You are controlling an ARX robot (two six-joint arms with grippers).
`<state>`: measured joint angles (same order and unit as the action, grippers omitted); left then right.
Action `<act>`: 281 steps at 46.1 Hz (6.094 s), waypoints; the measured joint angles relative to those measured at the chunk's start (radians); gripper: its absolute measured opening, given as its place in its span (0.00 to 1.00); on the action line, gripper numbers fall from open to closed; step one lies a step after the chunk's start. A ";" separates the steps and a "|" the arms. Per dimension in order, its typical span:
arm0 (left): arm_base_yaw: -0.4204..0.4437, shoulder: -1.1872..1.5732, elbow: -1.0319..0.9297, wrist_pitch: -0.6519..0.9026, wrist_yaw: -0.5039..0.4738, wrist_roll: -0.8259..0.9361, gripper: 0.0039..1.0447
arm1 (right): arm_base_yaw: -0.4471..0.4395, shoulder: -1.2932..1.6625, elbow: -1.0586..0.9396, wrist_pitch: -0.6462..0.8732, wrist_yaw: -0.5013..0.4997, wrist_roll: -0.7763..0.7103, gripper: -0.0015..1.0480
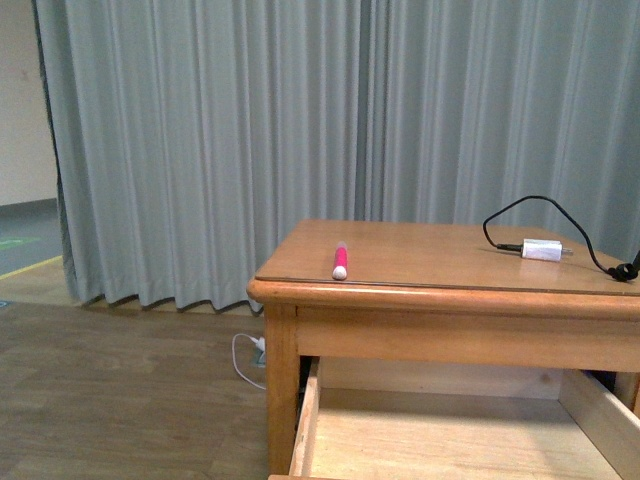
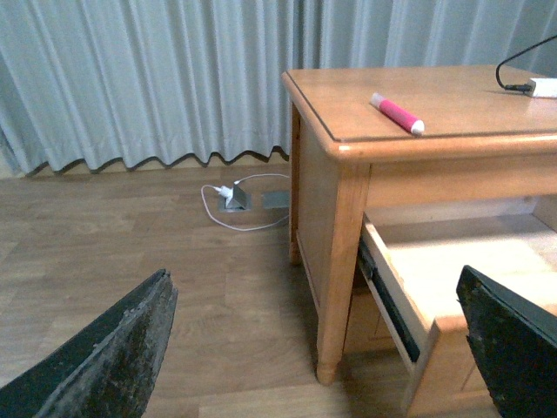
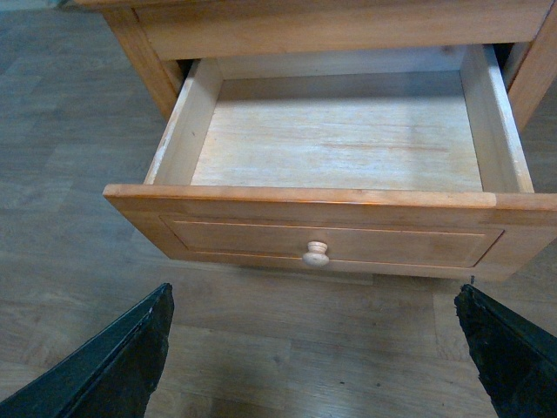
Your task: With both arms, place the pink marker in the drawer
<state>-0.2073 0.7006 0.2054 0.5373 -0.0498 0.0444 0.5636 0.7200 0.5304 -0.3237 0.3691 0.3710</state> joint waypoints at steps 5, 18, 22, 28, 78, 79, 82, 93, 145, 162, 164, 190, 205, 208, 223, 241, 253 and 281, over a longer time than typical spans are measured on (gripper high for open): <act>-0.041 0.283 0.156 0.087 -0.024 0.001 0.94 | 0.000 0.000 0.000 0.000 0.000 0.000 0.92; -0.132 0.806 0.591 0.007 -0.086 0.006 0.94 | 0.000 0.000 0.000 0.000 0.000 0.000 0.92; -0.147 0.899 0.719 -0.045 -0.102 0.004 0.94 | 0.000 0.000 0.000 0.000 0.000 0.000 0.92; -0.169 1.028 0.922 -0.133 -0.113 -0.012 0.94 | 0.000 0.000 0.000 0.000 0.000 0.000 0.92; -0.240 1.482 1.570 -0.499 -0.241 -0.125 0.55 | 0.000 0.000 0.000 0.000 0.000 0.000 0.92; -0.240 1.482 1.571 -0.499 -0.242 -0.125 0.52 | 0.000 0.000 0.000 0.000 0.000 0.000 0.92; -0.236 1.484 1.572 -0.500 -0.245 -0.125 0.42 | 0.000 0.000 0.000 0.000 0.000 0.000 0.92; -0.233 1.464 1.514 -0.400 -0.180 -0.105 0.14 | 0.000 0.000 0.000 0.000 0.000 0.000 0.92; -0.307 1.415 1.059 -0.126 0.262 0.399 0.18 | 0.000 0.000 0.000 0.000 0.000 0.000 0.92; -0.309 1.338 0.995 -0.054 0.177 0.261 0.68 | 0.000 0.000 0.000 0.000 0.000 0.000 0.92; -0.304 1.292 0.962 -0.044 0.145 0.237 0.75 | 0.000 0.000 0.000 0.000 0.000 0.001 0.92; 0.029 0.273 0.298 -0.090 0.256 -0.029 0.94 | 0.000 0.000 0.000 0.000 0.000 0.001 0.92; 0.231 -0.310 0.016 -0.456 0.311 -0.173 0.94 | 0.000 0.000 0.000 0.000 0.000 0.001 0.92; 0.246 -0.459 -0.047 -0.550 0.293 -0.219 0.94 | 0.000 0.000 0.000 0.000 0.000 0.001 0.92; 0.221 -0.645 -0.155 -0.567 0.106 -0.210 0.83 | 0.000 0.000 0.000 0.000 0.001 0.001 0.92; 0.211 -0.697 -0.182 -0.542 0.051 -0.058 0.03 | 0.000 0.000 0.000 -0.001 0.003 0.001 0.92; 0.211 -0.697 -0.182 -0.542 0.051 -0.052 0.04 | 0.000 0.000 0.000 -0.001 0.003 0.001 0.92; 0.211 -0.697 -0.182 -0.542 0.051 -0.052 0.76 | 0.003 0.001 0.000 -0.002 0.016 -0.003 0.92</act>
<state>0.0032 0.0036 0.0238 -0.0048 0.0010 -0.0078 0.5663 0.7208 0.5301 -0.3256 0.3855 0.3679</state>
